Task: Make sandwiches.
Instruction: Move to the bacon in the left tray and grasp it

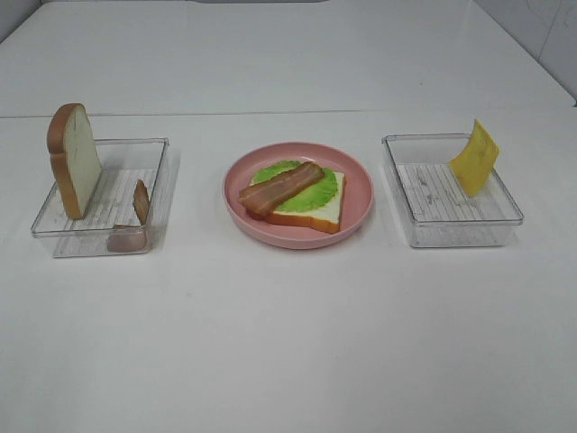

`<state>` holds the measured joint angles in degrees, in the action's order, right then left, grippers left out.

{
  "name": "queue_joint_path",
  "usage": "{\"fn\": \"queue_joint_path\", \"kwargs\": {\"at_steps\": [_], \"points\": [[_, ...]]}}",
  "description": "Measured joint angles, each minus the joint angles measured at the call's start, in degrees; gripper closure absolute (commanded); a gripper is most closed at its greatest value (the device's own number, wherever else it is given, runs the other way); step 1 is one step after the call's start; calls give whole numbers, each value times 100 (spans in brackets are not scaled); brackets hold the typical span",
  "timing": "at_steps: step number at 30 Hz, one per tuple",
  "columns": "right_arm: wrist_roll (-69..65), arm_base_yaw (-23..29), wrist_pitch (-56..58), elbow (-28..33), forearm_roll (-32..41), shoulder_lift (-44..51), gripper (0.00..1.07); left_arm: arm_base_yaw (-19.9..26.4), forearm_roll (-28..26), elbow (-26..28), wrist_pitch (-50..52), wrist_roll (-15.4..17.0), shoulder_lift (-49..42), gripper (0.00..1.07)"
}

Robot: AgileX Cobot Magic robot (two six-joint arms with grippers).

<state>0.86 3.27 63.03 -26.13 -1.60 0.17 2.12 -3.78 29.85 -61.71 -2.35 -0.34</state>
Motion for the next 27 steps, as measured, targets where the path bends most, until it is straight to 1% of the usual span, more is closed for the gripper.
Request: {"fn": "queue_joint_path", "kwargs": {"at_steps": [18, 20, 22, 23, 24, 25, 26, 27], "points": [[0, 0, 0, 0, 0, 0, 8, 0, 0, 0, 0, 0, 69, 6], [0, 0, 0, 0, 0, 0, 8, 0, 0, 29, 23, 0, 235, 6], [0, 0, 0, 0, 0, 0, 8, 0, 0, 155, 223, 11, 647, 6], [0, 0, 0, 0, 0, 0, 8, 0, 0, 155, 223, 11, 647, 6], [0, 0, 0, 0, 0, 0, 8, 0, -6, 252, 447, 52, 957, 6], [0, 0, 0, 0, 0, 0, 8, 0, -6, 252, 447, 52, 957, 6], [0, 0, 0, 0, 0, 0, 8, 0, -6, 304, 556, 69, 1146, 6], [0, 0, 0, 0, 0, 0, 8, 0, -23, 401, 710, 109, 1541, 6]]}}
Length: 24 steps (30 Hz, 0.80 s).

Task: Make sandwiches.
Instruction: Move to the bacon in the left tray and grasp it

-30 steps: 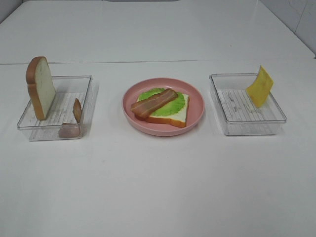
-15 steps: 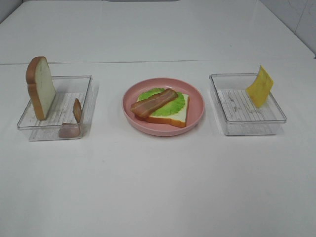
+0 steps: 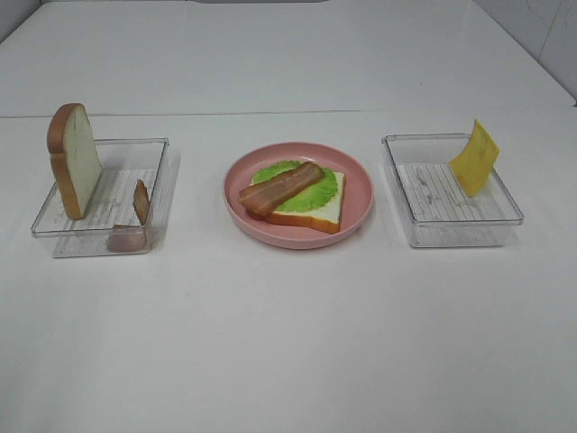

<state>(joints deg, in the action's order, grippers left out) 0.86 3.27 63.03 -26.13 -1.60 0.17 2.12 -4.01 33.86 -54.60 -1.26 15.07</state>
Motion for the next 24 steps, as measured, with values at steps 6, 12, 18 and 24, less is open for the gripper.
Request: {"fn": "queue_joint_path", "kwargs": {"at_steps": [6, 12, 18, 24], "points": [[0, 0, 0, 0, 0, 0, 8, 0, -189, 384, 126, 6, 1249, 6], [0, 0, 0, 0, 0, 0, 8, 0, -625, 1123, 160, 6, 2911, 6], [0, 0, 0, 0, 0, 0, 8, -23, -773, 2200, -74, 6, 4801, 6], [0, 0, 0, 0, 0, 0, 8, -458, -728, 3088, -304, 166, 6056, 6]]}}
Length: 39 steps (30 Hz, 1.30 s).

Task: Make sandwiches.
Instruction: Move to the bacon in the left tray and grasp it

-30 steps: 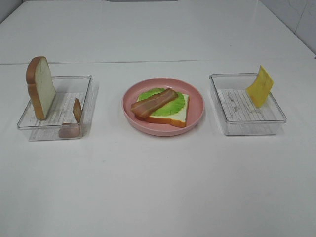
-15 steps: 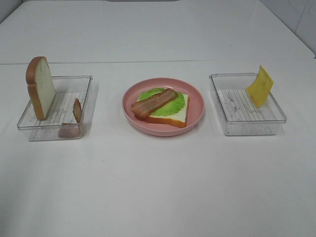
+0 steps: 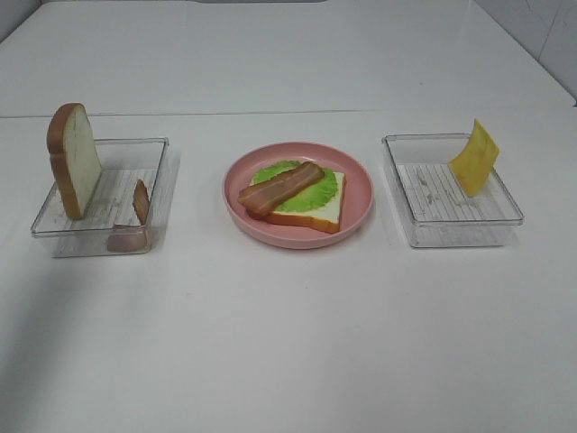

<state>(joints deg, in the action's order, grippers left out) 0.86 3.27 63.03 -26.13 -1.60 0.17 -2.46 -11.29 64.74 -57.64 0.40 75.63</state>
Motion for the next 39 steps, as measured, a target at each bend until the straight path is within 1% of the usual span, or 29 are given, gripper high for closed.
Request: {"fn": "queue_joint_path", "kwargs": {"at_steps": [1, 2, 4, 5, 6, 7, 8, 9, 10, 13, 15, 16, 18, 19, 23, 26, 31, 37, 38, 39], "points": [[0, 0, 0, 0, 0, 0, 8, -115, 52, 138, -17, 103, 195, 6], [0, 0, 0, 0, 0, 0, 8, -115, 52, 138, -17, 103, 195, 6], [0, 0, 0, 0, 0, 0, 8, -504, 372, 636, -74, 579, 934, 6], [0, 0, 0, 0, 0, 0, 8, -504, 372, 636, -74, 579, 934, 6], [0, 0, 0, 0, 0, 0, 8, -607, 447, 762, -92, 710, 1129, 6], [0, 0, 0, 0, 0, 0, 8, -819, 539, 991, -138, 900, 1461, 6], [0, 0, 0, 0, 0, 0, 8, -819, 539, 991, -138, 900, 1461, 6], [0, 0, 0, 0, 0, 0, 8, -928, 567, 1112, -149, 980, 1639, 6], [0, 0, 0, 0, 0, 0, 8, -1134, 607, 1358, -160, 1100, 1937, 6], [0, 0, 0, 0, 0, 0, 8, -1220, 630, 1455, -178, 1140, 2091, 6], [0, 0, 0, 0, 0, 0, 8, -1518, 773, 1856, -183, 1392, 2641, 6], [0, 0, 0, 0, 0, 0, 8, -1518, 773, 1856, -183, 1392, 2641, 6], [0, 0, 0, 0, 0, 0, 8, -1541, 814, 2051, -201, 1564, 3002, 6], [0, 0, 0, 0, 0, 0, 8, -1541, 814, 2051, -201, 1564, 3002, 6], [0, 0, 0, 0, 0, 0, 8, -1553, 865, 2338, -241, 1627, 3564, 6], [0, 0, 0, 0, 0, 0, 8, -1553, 865, 2389, -183, 1627, 3804, 7], [0, 0, 0, 0, 0, 0, 8, -1553, 865, 2389, 40, 1633, 4188, 8], [0, 0, 0, 0, 0, 0, 8, -1553, 848, 2389, 258, 1633, 4435, 9], [0, 0, 0, 0, 0, 0, 8, -1553, 842, 2389, 286, 1633, 4475, 10], [0, 0, 0, 0, 0, 0, 8, -1553, 831, 2389, 321, 1633, 4515, 14]]}}
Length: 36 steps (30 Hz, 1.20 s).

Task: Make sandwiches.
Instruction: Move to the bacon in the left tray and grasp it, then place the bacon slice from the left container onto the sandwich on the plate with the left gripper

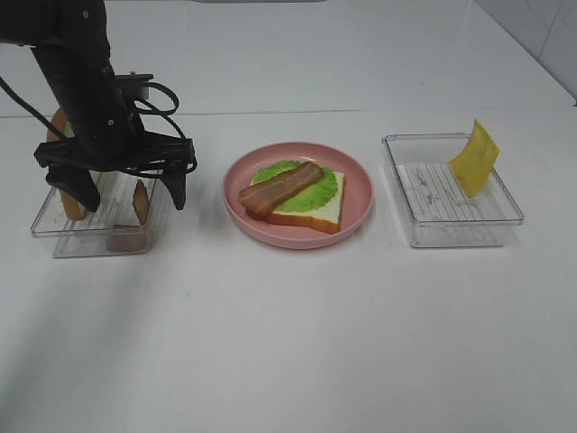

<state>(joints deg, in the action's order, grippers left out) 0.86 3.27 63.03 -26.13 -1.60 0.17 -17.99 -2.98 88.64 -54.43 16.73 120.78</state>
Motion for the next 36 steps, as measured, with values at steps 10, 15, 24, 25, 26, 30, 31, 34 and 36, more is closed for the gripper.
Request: {"fn": "queue_joint_path", "kwargs": {"at_steps": [10, 15, 24, 25, 26, 30, 31, 34, 36], "points": [[0, 0, 0, 0, 0, 0, 8, 0, -74, 0, 97, 0, 97, 61], [0, 0, 0, 0, 0, 0, 8, 0, -74, 0, 103, 0, 103, 84], [0, 0, 0, 0, 0, 0, 8, 0, -74, 0, 103, 6, 103, 107], [0, 0, 0, 0, 0, 0, 8, 0, -74, 0, 103, 6, 103, 107], [0, 0, 0, 0, 0, 0, 8, 0, -74, 0, 103, 11, 103, 107], [0, 0, 0, 0, 0, 0, 8, 0, -74, 0, 103, 29, 103, 107], [0, 0, 0, 0, 0, 0, 8, 0, -74, 0, 103, 63, 80, 107], [0, 0, 0, 0, 0, 0, 8, 0, -74, 6, 92, 109, -29, 107], [0, 0, 0, 0, 0, 0, 8, 0, -74, 63, 46, 115, -138, 107]]}}
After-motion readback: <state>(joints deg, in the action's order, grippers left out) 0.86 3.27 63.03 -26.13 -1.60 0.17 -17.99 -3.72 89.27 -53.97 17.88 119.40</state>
